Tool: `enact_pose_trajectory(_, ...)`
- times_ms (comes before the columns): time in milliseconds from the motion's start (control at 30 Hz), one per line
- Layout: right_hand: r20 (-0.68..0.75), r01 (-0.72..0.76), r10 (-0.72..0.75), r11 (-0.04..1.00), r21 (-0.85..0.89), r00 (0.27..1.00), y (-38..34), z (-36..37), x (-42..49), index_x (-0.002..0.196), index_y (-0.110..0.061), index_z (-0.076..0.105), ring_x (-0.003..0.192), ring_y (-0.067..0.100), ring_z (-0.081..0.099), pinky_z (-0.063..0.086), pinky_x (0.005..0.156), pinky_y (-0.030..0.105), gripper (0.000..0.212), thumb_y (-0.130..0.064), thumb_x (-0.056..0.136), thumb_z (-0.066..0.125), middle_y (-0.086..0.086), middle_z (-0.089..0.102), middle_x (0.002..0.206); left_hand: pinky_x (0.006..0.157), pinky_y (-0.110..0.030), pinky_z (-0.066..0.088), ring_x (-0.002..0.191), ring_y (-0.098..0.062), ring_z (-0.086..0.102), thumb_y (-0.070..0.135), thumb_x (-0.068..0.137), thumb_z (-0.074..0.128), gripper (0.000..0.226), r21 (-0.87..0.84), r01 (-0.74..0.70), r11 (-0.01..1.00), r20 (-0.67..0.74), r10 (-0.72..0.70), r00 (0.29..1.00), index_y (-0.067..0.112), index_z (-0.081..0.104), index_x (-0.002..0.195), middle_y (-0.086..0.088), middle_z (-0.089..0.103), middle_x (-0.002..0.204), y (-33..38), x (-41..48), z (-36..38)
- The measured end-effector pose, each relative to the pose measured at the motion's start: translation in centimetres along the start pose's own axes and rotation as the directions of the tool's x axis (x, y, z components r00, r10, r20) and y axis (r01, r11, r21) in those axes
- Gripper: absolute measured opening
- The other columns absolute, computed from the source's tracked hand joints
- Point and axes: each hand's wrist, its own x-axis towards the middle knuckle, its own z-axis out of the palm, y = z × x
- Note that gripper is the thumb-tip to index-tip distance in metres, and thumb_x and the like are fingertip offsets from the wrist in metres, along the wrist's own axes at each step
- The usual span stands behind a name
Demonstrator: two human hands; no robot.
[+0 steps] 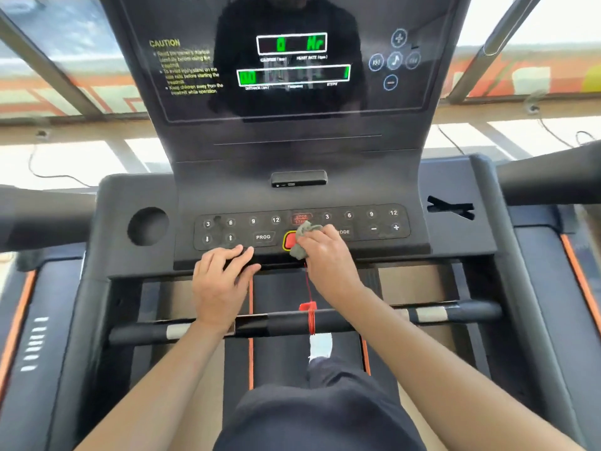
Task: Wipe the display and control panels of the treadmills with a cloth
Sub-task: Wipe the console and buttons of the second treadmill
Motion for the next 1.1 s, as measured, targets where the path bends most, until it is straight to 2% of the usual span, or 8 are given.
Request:
enact_pose_trajectory(100, 0.116, 0.069, -0.071, 0.997, 0.027, 0.991, 0.4, 1.2, 0.9, 0.079, -0.013, 0.068, 0.078, 0.028, 0.054, 0.047, 0.074, 0.036, 0.028, 0.013, 0.07, 0.064, 0.003, 0.067, 0.084, 0.082, -0.039, 0.05, 0.093, -0.03, 0.065, 0.033, 0.089, 0.079, 0.024, -0.016, 0.002, 1.0, 0.021, -0.002, 1.0, 0.016, 0.079, 0.107, -0.003, 0.072, 0.104, -0.2, 0.2, -0.1)
enact_pose_trajectory(200, 0.098, 0.21, -0.21, 0.978, 0.015, 0.973, -0.6, 1.2, 0.2, 0.1, -0.004, 0.07, 0.093, 0.027, 0.053, 0.04, 0.089, 0.029, 0.029, 0.007, 0.08, 0.052, 0.007, 0.069, 0.103, 0.086, -0.039, 0.051, 0.095, -0.029, 0.064, 0.033, 0.089, 0.08, 0.026, -0.014, 0.019, 1.0, 0.043, -0.018, 0.999, 0.017, 0.078, 0.11, -0.003, 0.072, 0.106, 0.1, 0.0, -0.2)
enact_pose_trajectory(300, 0.066, 0.308, -0.309, 0.951, 0.024, 0.949, -3.0, 1.6, -0.1, 0.111, 0.004, 0.068, 0.109, 0.028, 0.047, 0.048, 0.096, 0.04, 0.039, 0.009, 0.073, 0.062, 0.016, 0.067, 0.113, 0.085, -0.039, 0.051, 0.096, -0.029, 0.064, 0.027, 0.09, 0.079, 0.022, -0.035, 0.026, 0.999, 0.046, -0.025, 0.999, 0.015, 0.078, 0.109, -0.004, 0.071, 0.105, 0.2, 0.2, -0.5)
enact_pose_trajectory(500, 0.13, 0.283, -0.29, 0.957, 0.069, 0.948, -4.7, 3.5, 0.8, 0.115, 0.002, 0.067, 0.108, 0.035, 0.056, 0.044, 0.103, 0.04, 0.039, 0.003, 0.083, 0.044, 0.017, 0.066, 0.118, 0.083, -0.041, 0.053, 0.094, -0.031, 0.063, 0.015, 0.087, 0.08, 0.017, -0.091, -0.006, 0.996, 0.026, 0.009, 1.0, 0.009, 0.077, 0.103, -0.006, 0.071, 0.103, -0.5, 0.4, -0.7)
enact_pose_trajectory(600, 0.095, 0.3, -0.304, 0.953, 0.05, 0.948, -3.3, 3.3, -0.5, 0.114, 0.003, 0.068, 0.106, 0.03, 0.05, 0.041, 0.103, 0.036, 0.039, 0.013, 0.077, 0.059, 0.016, 0.066, 0.115, 0.086, -0.039, 0.052, 0.095, -0.029, 0.062, 0.025, 0.094, 0.073, 0.02, -0.11, -0.017, 0.994, 0.0, 0.017, 1.0, 0.011, 0.078, 0.107, -0.006, 0.072, 0.104, -0.5, 0.2, -0.6)
enact_pose_trajectory(733, 0.015, 0.168, -0.168, 0.986, 0.017, 0.986, -1.8, 2.0, -2.9, 0.107, 0.003, 0.07, 0.089, 0.032, 0.054, 0.051, 0.085, 0.039, 0.045, 0.017, 0.065, 0.063, 0.016, 0.064, 0.104, 0.085, -0.037, 0.051, 0.093, -0.029, 0.062, 0.027, 0.088, 0.081, 0.024, -0.113, 0.023, 0.993, -0.003, -0.023, 1.0, 0.013, 0.079, 0.108, -0.006, 0.071, 0.105, 0.0, 0.0, -0.4)
enact_pose_trajectory(867, -0.053, -0.06, 0.059, 0.998, -0.015, 0.997, -0.8, 0.2, -4.8, 0.101, -0.001, 0.071, 0.082, 0.03, 0.055, 0.049, 0.078, 0.034, 0.039, 0.0, 0.071, 0.046, 0.011, 0.065, 0.098, 0.083, -0.038, 0.049, 0.097, -0.029, 0.062, 0.024, 0.091, 0.077, 0.025, -0.098, 0.014, 0.995, 0.049, -0.009, 0.999, 0.012, 0.076, 0.113, -0.005, 0.07, 0.106, 0.3, 0.2, -0.9)
enact_pose_trajectory(1100, -0.161, -0.514, 0.512, 0.857, 0.032, 0.844, 4.5, -3.6, -8.3, 0.104, -0.009, 0.071, 0.093, 0.029, 0.058, 0.046, 0.082, 0.035, 0.039, 0.006, 0.069, 0.066, 0.006, 0.064, 0.101, 0.082, -0.039, 0.046, 0.102, -0.029, 0.058, 0.022, 0.091, 0.073, 0.029, -0.064, 0.01, 0.998, 0.111, -0.003, 0.994, 0.015, 0.074, 0.119, -0.004, 0.068, 0.112, 2.0, -0.6, -1.1)
